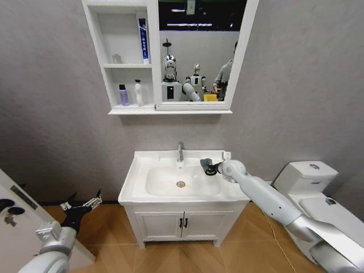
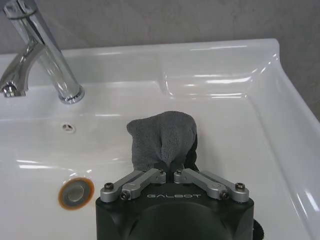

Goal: Move facial cleanser and shampoo from washbasin to cabinet, then wipe washbasin with towel.

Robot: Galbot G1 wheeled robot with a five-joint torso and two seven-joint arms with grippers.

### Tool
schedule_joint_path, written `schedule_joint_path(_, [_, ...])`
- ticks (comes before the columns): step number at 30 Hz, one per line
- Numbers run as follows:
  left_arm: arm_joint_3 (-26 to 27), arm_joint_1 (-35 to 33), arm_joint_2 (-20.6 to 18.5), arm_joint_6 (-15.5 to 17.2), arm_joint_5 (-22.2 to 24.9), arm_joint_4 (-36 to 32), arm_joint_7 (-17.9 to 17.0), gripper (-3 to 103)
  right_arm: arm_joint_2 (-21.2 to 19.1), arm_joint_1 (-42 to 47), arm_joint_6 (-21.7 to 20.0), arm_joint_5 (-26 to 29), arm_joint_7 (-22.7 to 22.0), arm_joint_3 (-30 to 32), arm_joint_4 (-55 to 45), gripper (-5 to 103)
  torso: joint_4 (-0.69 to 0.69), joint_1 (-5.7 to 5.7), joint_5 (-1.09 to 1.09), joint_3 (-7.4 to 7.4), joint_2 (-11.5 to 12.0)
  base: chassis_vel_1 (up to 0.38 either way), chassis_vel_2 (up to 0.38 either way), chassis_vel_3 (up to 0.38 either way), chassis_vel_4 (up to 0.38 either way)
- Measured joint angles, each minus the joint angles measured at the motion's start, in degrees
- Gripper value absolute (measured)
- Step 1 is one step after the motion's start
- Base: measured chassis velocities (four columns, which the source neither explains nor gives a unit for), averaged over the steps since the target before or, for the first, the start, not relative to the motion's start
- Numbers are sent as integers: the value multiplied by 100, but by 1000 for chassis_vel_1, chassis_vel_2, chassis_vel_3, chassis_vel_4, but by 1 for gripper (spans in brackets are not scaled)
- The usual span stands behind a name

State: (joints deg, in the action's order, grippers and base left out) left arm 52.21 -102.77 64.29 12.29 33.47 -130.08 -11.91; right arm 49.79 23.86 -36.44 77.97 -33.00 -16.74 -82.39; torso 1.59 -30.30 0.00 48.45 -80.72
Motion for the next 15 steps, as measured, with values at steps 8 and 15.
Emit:
schedule_joint_path(8, [0, 0, 0, 0, 0, 0, 0, 100, 153, -137, -6, 92, -167, -409, 304, 2, -2, -1, 0, 0, 0, 0, 0, 0, 0])
schedule_joint_path(15, [0, 0, 0, 0, 0, 0, 0, 100, 177, -137, -18, -51, 27, -625, 517, 2, 0, 0, 0, 0, 0, 0, 0, 0, 0])
